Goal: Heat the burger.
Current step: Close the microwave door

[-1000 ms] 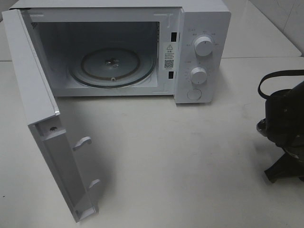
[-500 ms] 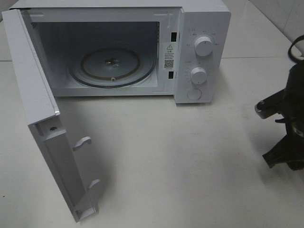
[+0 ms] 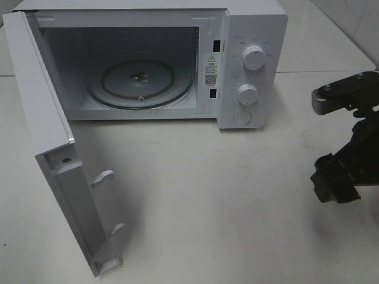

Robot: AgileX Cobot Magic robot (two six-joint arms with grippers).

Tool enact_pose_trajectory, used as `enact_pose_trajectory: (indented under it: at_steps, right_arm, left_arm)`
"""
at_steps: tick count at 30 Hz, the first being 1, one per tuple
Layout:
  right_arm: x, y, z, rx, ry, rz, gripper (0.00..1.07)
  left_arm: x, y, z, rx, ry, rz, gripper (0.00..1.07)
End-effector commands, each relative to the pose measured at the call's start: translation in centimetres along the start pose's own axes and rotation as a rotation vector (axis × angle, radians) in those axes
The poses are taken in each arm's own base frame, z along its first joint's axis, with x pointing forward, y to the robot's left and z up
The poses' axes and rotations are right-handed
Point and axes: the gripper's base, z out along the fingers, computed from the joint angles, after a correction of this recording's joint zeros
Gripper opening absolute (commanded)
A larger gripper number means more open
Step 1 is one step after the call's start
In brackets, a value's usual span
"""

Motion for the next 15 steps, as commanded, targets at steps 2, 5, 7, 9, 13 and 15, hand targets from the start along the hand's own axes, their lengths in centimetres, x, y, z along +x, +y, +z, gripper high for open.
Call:
enact_pose_trajectory:
  at_steps: [2,5,7,9,13,15]
  right_arm:
    - [0.7,0.3,-2.1,-0.076,-0.06,0.017,0.81]
    - [1.2,0.4,-3.3,-0.106,-0.088,0.03,0.8]
    - [1.7,0.3,-4.3,-0.117,-0.113,0.034,0.8]
    - [2.6,0.1,-5.7,-0.12,-0.145,0.04,0.79]
    - [3.6,-0.1,-6.8,-0.12,-0.16,0.042,0.79]
    - [4.4,-0.3,-7.7,-0.12,-0.172,0.044,0.78]
  left_arm:
    - [0.1,0.0,-0.2,-0.006,-0.03,-0.002,0.98]
    - [0.1,0.0,-0.2,-0.006,-0.03,-0.002,0.98]
    - [0.1,0.0,-0.2,-0.006,-0.03,-0.002,0.98]
    - [0.1,0.0,-0.2,-0.006,-0.03,-0.002,0.98]
    - [0.1,0.0,-0.2,-0.006,-0.03,-0.002,0.98]
    - [0.1,0.0,-0.2,-0.006,-0.03,-0.002,0.98]
